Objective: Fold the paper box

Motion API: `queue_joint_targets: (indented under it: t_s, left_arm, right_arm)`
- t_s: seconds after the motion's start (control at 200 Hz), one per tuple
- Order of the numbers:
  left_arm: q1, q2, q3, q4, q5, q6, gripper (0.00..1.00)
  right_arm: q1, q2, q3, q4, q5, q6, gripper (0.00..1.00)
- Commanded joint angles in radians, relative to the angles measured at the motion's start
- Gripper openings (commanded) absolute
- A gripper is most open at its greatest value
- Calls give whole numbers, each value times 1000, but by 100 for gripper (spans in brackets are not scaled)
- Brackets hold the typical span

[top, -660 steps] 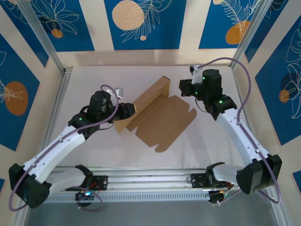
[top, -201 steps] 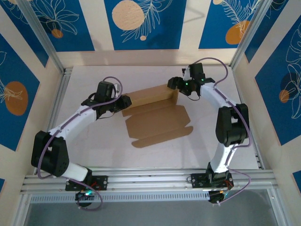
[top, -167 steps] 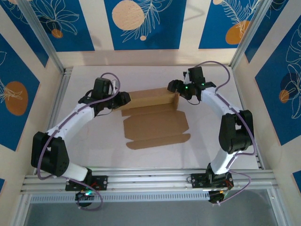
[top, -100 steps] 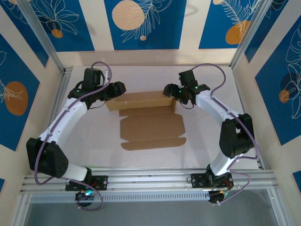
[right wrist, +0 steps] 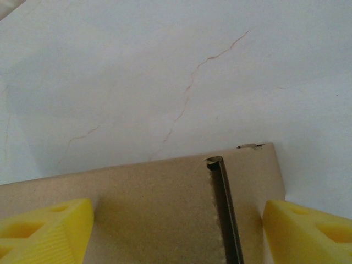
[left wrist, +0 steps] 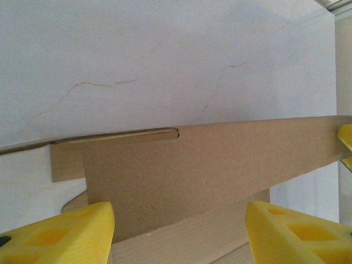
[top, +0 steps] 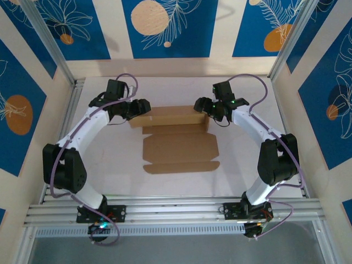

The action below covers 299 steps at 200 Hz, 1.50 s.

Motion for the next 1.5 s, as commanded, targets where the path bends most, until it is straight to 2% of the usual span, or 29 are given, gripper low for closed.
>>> queue_joint_targets:
  t_s: [0.0, 0.33, 0.57, 0.675, 0.86, 1.195, 1.281, 1.356, 1.396, 1.431, 1.491]
  left_arm:
    - [9, 26, -19, 62, 53, -22, 64]
    - [0, 46, -128, 210, 108, -119, 63]
    - [1, 63, -180, 439, 202, -222, 58]
    - [7, 86, -228, 644, 281, -327, 51]
    - [11, 126, -310, 998, 369, -526, 32]
    - [18, 214, -362, 1343, 427, -744, 10]
    - [18, 218, -362, 1333, 426, -738, 11]
    - [18, 209, -358, 1279, 418, -709, 18]
    - [18, 202, -353, 1242, 415, -689, 25]
    - [18, 195, -346, 1197, 411, -664, 35]
    - [20, 166, -331, 1071, 389, -591, 47]
  right_arm:
    - [3, 10, -10, 3, -41, -20, 81]
    - [14, 47, 7, 7, -88, -29, 81]
    - [31, 61, 15, 9, -129, -49, 81]
    - [29, 61, 6, 15, -139, -53, 80]
    - [1, 56, -18, 39, -204, -19, 79]
    - [-30, 43, -57, 72, -255, 15, 79]
    - [-33, 39, -58, 71, -244, 15, 80]
    - [-33, 42, -51, 65, -232, 14, 81]
    - [-36, 47, -48, 60, -224, 17, 80]
    - [-38, 50, -47, 60, -220, 22, 79]
    - [-50, 59, -44, 56, -222, 44, 78]
